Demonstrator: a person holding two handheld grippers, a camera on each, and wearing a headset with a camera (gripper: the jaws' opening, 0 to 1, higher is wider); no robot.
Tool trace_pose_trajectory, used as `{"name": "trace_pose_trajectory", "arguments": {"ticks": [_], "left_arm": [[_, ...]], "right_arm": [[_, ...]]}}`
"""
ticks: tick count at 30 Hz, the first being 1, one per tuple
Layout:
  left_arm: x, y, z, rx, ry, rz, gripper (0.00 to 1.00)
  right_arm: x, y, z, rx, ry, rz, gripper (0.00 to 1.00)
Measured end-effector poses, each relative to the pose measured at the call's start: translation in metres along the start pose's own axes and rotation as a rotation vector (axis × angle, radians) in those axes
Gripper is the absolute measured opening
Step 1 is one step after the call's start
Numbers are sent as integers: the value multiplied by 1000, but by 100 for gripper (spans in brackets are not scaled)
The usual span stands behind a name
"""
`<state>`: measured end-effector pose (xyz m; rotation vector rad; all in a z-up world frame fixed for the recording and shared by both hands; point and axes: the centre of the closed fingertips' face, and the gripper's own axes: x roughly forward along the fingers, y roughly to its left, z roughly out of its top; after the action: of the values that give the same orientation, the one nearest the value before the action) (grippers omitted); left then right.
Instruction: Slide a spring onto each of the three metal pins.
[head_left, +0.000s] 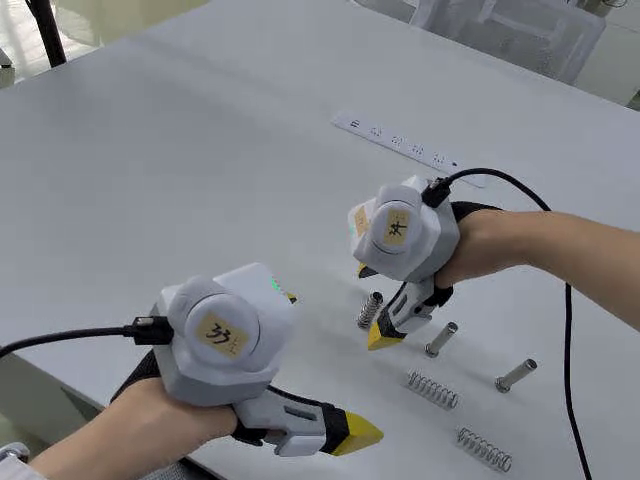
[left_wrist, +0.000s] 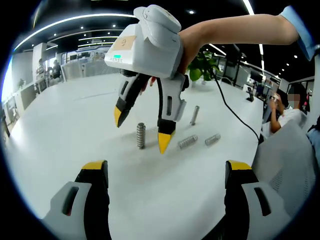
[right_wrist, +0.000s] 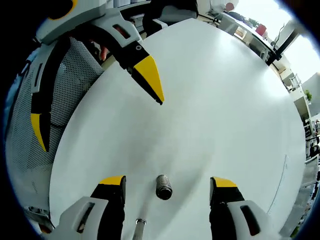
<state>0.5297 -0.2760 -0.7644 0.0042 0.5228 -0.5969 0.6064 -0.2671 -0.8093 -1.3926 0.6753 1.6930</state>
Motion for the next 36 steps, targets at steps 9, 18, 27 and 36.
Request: {"name": "trace_pose_trajectory", "arguments": {"ticks": [9, 18, 27, 36], "left_arm": [[0, -2, 0, -1, 2, -10, 96], [1, -3, 1, -4, -1, -14, 96], [-3, 2, 7, -78, -37, -22, 95], [-3, 0, 7, -29, -20, -60, 94]], "right_arm": [[-11, -6, 3, 100, -115, -84, 99], [-21, -1, 1, 200, -188, -113, 99], [-41, 5, -2, 244, -254, -155, 99], [-61, 18, -15, 304, -312, -205, 99]]}}
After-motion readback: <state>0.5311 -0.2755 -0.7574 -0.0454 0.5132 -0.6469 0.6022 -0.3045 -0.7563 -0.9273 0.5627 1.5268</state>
